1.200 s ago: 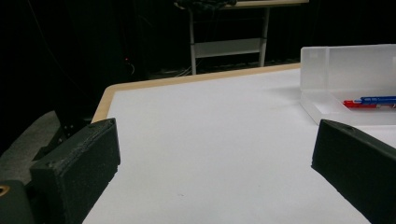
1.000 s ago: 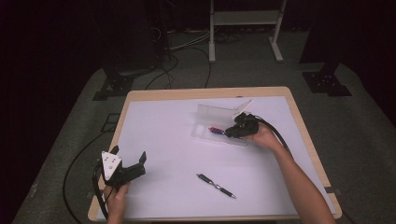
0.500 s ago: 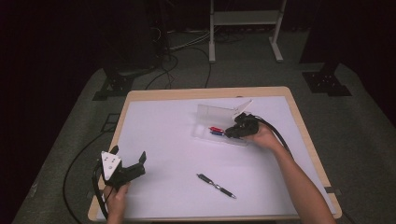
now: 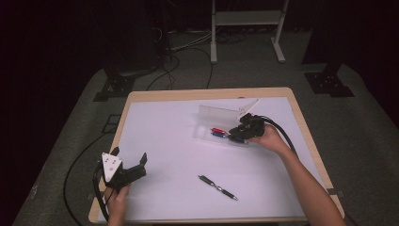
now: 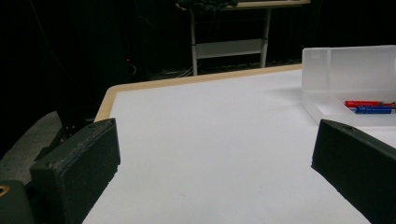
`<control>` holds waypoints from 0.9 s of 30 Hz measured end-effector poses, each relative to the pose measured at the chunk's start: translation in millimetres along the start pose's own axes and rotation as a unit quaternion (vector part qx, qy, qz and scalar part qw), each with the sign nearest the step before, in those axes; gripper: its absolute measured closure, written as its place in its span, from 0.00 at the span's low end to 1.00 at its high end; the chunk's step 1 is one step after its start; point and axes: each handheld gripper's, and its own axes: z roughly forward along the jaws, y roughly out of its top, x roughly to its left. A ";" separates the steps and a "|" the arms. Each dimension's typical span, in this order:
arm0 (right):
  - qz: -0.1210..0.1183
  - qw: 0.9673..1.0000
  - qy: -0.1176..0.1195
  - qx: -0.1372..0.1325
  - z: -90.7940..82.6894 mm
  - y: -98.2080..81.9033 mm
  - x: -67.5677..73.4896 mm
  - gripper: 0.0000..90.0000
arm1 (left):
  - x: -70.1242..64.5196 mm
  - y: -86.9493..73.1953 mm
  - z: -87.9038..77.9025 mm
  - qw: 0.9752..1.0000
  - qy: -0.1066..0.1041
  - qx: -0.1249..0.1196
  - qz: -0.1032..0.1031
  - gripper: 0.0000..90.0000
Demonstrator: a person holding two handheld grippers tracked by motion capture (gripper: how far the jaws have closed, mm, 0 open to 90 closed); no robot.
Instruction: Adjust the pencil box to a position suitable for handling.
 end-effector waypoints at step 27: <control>-0.058 0.997 0.043 -0.029 -15.3 -8.1 102.9 0.53 | -1.7 0.8 -1.3 1.000 0.002 0.000 0.002 0.00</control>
